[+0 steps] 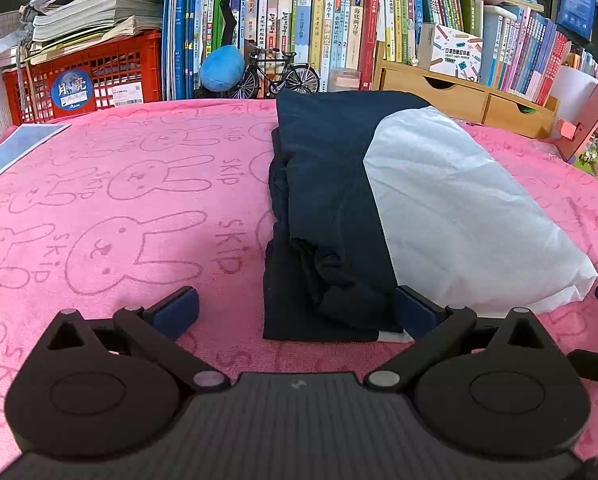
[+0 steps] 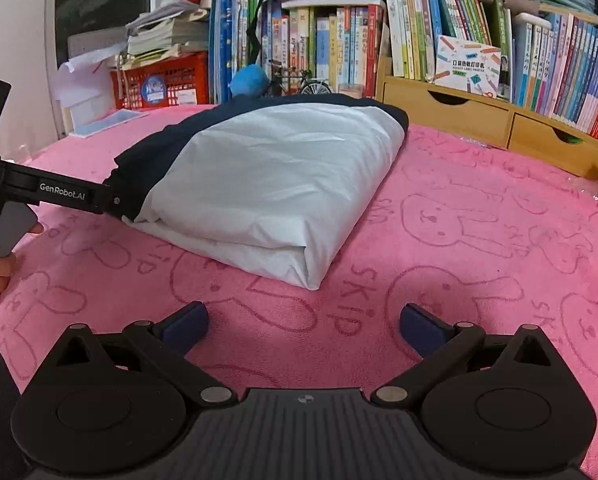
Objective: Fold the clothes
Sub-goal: 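Release the bundle with the left gripper and withdraw both grippers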
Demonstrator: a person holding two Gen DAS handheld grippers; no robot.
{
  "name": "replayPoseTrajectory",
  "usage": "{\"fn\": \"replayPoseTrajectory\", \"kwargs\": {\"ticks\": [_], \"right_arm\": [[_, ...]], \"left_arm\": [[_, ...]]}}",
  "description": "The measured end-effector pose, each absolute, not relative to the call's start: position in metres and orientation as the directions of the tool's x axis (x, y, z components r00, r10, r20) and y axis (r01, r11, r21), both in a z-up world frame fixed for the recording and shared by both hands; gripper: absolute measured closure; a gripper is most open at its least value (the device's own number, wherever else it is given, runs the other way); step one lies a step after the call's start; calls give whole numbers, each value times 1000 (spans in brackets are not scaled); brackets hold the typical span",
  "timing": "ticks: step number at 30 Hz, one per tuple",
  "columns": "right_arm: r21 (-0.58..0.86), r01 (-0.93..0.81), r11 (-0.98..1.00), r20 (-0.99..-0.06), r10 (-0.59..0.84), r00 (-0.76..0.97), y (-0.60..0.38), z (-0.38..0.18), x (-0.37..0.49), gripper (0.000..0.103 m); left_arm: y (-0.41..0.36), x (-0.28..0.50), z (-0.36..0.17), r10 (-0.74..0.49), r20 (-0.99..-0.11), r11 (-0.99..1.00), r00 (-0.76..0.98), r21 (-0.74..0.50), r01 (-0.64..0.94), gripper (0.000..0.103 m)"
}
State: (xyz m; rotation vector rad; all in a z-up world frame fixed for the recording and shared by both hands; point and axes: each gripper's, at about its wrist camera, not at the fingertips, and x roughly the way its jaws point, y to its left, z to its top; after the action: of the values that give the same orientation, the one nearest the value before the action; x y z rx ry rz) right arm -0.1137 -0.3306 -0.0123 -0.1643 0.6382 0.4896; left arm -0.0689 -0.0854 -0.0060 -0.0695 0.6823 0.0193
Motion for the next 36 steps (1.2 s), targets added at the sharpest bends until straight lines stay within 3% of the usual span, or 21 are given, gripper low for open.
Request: {"fn": "replayPoseTrajectory", "kwargs": {"ticks": [7, 21, 28, 36], "right_arm": [[6, -488, 873, -607, 391, 692, -331, -13, -114, 0], [-19, -471, 882, -601, 367, 710, -328, -12, -117, 0], [-100, -465, 880, -551, 340, 762, -320, -10, -128, 0], [62, -464, 883, -489, 432, 758, -349, 9, -120, 0]], "left_arm": [[-84, -70, -6, -13, -620, 997, 784, -71, -39, 0], [-78, -103, 6, -49, -477, 990, 878, -143, -22, 0], [-86, -105, 27, -76, -475, 997, 877, -58, 55, 0], [-54, -92, 49, -169, -474, 979, 864, -186, 89, 0]]}}
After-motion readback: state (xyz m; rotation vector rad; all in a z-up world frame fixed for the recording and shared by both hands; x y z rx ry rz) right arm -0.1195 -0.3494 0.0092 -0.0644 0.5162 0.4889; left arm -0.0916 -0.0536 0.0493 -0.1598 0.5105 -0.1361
